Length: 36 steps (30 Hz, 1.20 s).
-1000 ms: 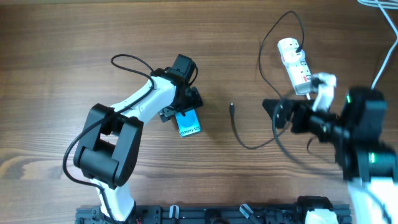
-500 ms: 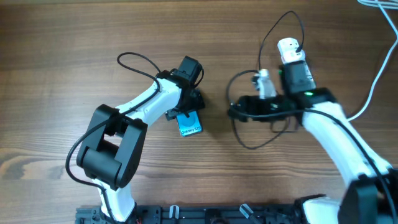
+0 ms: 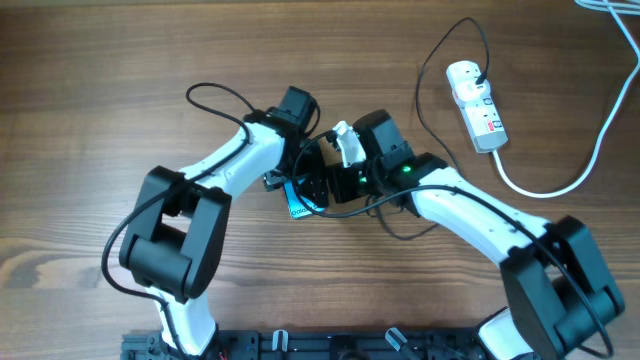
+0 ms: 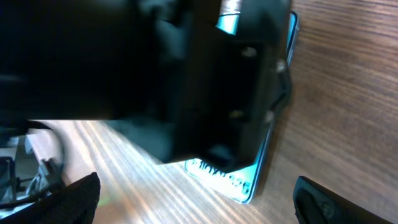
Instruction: Plug charger to phone and switch on socket
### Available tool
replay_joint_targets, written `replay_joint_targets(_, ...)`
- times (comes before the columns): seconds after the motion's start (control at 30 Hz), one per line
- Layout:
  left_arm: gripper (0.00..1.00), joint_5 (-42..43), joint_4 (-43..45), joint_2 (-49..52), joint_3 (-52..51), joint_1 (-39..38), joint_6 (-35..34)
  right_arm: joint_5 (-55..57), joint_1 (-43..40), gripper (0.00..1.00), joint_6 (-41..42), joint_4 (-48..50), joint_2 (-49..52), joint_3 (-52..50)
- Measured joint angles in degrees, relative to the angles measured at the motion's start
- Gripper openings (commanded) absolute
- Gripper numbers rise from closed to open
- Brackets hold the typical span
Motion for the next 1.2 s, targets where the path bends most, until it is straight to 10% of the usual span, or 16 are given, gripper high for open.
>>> replay_joint_targets(0.87, 0.86, 3.1, -4.3, 2.8, 4.7, 1.5, 4.6, -7.4, -8.1, 1.0, -10.1, -2.4, 3.4, 0.0)
replay_joint_targets(1.2, 0.71, 2.3, -4.5, 4.0, 6.0, 0.0, 3.8, -7.3, -8.0, 1.0, -10.0, -4.9, 3.4, 0.0)
